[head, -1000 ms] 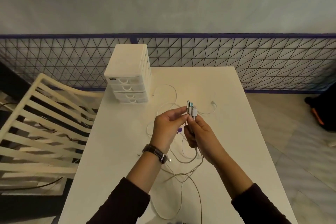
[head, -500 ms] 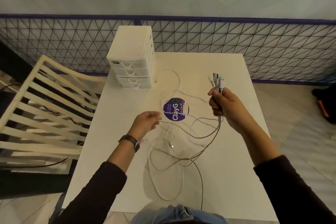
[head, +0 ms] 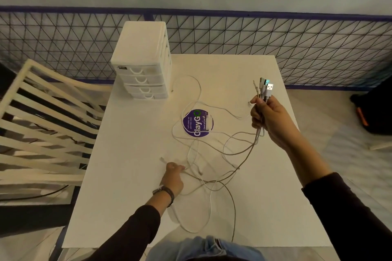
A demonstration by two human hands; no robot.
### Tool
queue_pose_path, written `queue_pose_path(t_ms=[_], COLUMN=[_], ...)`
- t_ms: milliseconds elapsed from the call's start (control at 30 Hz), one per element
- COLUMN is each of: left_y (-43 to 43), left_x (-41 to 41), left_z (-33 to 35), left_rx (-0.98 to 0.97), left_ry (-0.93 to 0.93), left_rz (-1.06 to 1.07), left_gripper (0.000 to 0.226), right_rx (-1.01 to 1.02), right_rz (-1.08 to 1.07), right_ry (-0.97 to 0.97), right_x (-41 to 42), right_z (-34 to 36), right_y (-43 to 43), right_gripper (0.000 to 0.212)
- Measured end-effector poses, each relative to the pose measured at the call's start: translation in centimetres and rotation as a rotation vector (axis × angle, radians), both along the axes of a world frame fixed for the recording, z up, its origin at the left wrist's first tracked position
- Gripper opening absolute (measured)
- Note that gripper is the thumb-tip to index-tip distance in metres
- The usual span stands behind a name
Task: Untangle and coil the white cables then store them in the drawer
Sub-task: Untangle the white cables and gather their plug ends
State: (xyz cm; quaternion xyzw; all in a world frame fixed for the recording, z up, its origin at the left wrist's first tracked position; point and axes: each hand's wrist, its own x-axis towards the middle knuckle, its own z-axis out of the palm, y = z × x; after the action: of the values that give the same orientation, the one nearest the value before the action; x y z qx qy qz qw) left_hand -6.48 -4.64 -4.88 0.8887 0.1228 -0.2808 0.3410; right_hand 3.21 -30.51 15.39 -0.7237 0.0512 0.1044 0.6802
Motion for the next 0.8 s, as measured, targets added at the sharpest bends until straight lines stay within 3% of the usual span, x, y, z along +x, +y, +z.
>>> queue_pose_path(t_ms=[100,267,433,500,667,800], left_y=[1.0,5.5,9.4,11.3,16.6,18.2], left_x=[0.8,4.8,6.6,6.4,5.6,5.5], left_z=[-0.5,0.4,1.9,1.6,0.8,1.5], left_rx=[0.07,0.118,-0.143,-0.3,-0.493,-0.215], left_ry=[-0.038,-0.082,0.113,0.169,-0.026,-0.083], left_rz=[0.048,0.239,0.454,0.572,1.097,0.821], left_gripper=[0.052,0.049,0.123,0.138,0.078,0.047], right_rx=[-0.248,-1.045,-1.361,-1.418,-1.432,-1.362], right_rz=[0.109,0.38,0.414,0.427,0.4,0.379], right_ry=[-0.07,-0.364,-0.478,-0.488,-0.485,-0.449], right_x=[2.2,5.6,6.7,6.6,6.3,5.9], right_z=[2.9,8.5,8.9,8.4,7.2,6.5], right_y=[-0.3,-0.4,-0.7,-1.0,-1.7,-1.4], right_gripper=[0.02,0.022,0.02,0.019,0.017,0.018])
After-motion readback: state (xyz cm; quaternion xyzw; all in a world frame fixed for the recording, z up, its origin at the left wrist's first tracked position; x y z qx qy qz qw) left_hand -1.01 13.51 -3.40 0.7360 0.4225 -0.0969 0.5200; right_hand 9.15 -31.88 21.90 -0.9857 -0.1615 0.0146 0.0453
